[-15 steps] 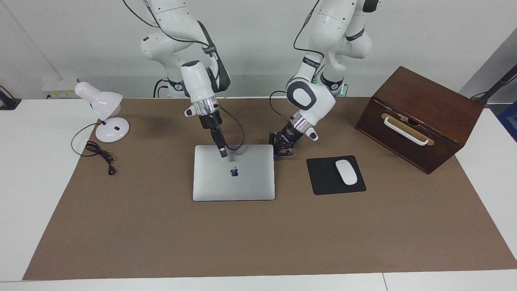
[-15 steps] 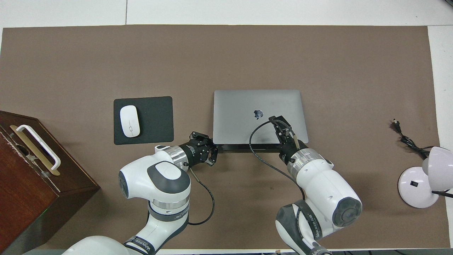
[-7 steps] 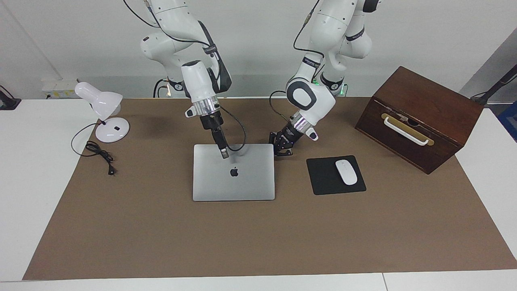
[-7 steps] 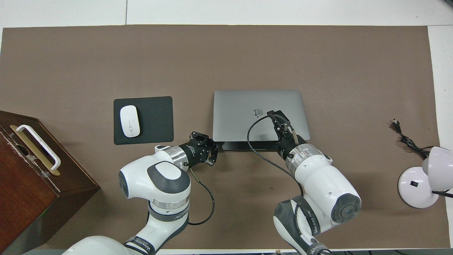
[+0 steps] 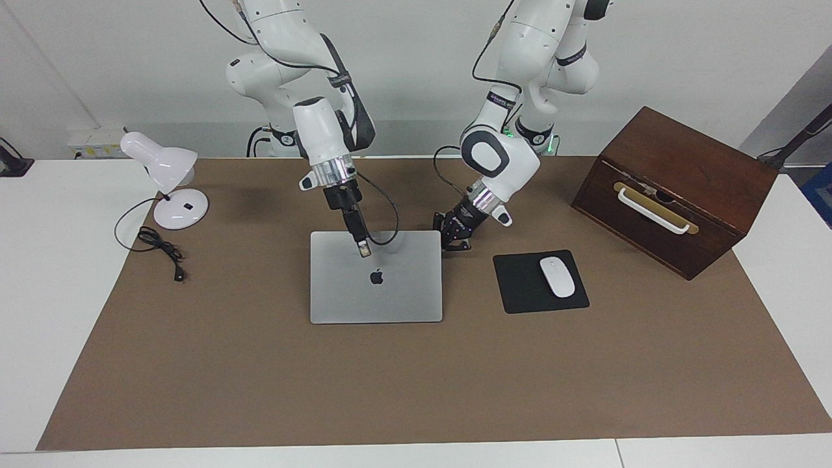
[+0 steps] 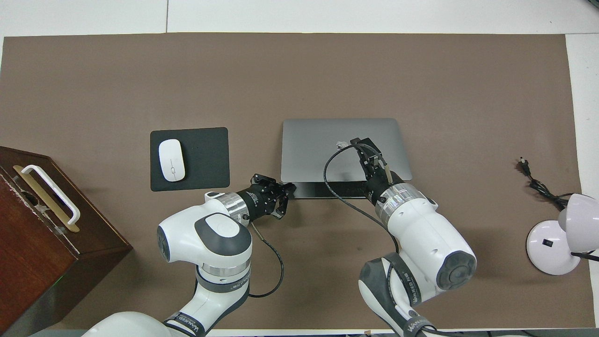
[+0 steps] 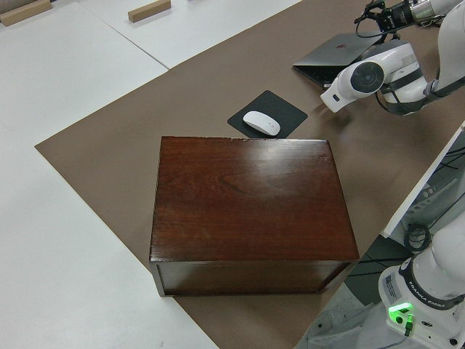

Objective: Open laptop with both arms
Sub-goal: 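Raise the silver lid upward with the right gripper, pushing it farther away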

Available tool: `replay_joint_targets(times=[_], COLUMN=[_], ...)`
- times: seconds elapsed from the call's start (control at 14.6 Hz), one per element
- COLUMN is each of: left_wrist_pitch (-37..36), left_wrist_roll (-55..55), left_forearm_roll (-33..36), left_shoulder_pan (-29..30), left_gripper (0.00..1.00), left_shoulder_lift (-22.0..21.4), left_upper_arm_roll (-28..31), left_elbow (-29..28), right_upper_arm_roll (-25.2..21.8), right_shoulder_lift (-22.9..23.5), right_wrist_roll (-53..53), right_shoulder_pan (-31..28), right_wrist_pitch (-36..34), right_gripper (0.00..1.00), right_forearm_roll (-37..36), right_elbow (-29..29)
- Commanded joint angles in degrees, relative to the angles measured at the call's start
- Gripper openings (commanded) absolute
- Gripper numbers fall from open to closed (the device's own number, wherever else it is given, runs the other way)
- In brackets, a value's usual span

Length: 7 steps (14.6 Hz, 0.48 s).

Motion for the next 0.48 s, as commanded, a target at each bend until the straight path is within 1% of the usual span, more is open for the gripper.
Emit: replay_joint_targets(times=[0.0,0.41], left_wrist_pitch=[1.3,1.3], left_wrist_roll=[1.6,1.7], left_forearm_roll=[-1.6,-1.6], left_shoulder_pan=[-1.3,-1.3], left_gripper=[0.00,0.00], left_shoulder_lift=[2.9,2.9], left_upper_arm_roll=[0.2,0.2], left_elbow=[1.1,1.1], right_upper_arm_roll=[-0.5,-0.5], right_shoulder_lift=[1.3,1.6], right_wrist_roll=[1.0,1.1], right_shoulder_pan=[0.0,-0.1], right_wrist_pitch=[1.1,0.2], right_gripper=[1.00,1.00], right_forearm_roll=[-0.7,-0.7], right_elbow=[2.4,5.1])
